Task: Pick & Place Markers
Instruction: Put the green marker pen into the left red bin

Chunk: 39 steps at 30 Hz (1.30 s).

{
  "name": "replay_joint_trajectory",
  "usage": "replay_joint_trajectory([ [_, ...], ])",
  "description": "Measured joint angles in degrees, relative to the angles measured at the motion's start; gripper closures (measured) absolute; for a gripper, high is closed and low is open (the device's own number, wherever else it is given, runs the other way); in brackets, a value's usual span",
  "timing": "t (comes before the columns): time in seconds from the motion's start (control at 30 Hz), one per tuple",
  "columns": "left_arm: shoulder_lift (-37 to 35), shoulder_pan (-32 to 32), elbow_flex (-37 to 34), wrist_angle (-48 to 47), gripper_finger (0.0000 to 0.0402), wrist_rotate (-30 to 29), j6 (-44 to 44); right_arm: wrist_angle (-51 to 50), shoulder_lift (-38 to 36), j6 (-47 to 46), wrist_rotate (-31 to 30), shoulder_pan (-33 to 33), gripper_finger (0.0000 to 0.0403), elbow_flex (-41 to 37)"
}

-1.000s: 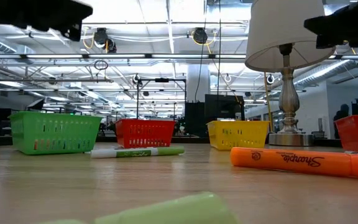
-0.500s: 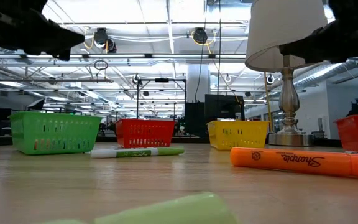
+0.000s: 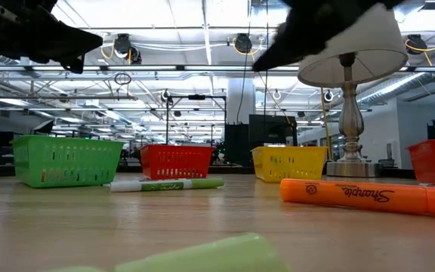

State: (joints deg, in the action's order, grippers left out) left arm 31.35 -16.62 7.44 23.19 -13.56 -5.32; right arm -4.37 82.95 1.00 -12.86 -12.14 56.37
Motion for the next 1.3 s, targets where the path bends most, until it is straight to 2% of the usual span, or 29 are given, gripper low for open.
replay_joint_trajectory([
  [0.17,0.00,0.00,0.00,1.36,0.0396,-0.01,-0.98,-9.69,13.04,4.05,6.52,1.94,0.0403,14.47],
  [0.4,0.00,0.00,0.00,1.45,0.0396,0.00,-1.66,-15.51,28.00,3.66,7.36,2.11,0.0403,27.67],
  [0.5,0.00,0.00,0.00,1.50,0.0396,0.00,-1.40,-14.23,31.25,6.25,8.66,1.57,0.0403,28.23],
  [0.67,0.00,0.00,0.00,1.50,0.0396,0.02,-0.20,-13.81,32.36,5.84,8.48,1.41,0.0396,28.38],
  [0.93,0.02,0.00,0.00,1.50,0.0396,0.00,-0.38,-13.70,32.71,8.15,8.64,-0.19,0.0314,28.36],
  [1.07,0.02,0.00,0.00,1.45,0.0396,0.00,-0.38,-14.07,34.52,9.25,8.46,-0.35,0.0286,28.23],
  [1.3,0.02,0.00,0.02,0.78,0.0396,0.00,-0.40,-13.67,36.03,10.27,6.77,0.13,0.0285,28.12],
])
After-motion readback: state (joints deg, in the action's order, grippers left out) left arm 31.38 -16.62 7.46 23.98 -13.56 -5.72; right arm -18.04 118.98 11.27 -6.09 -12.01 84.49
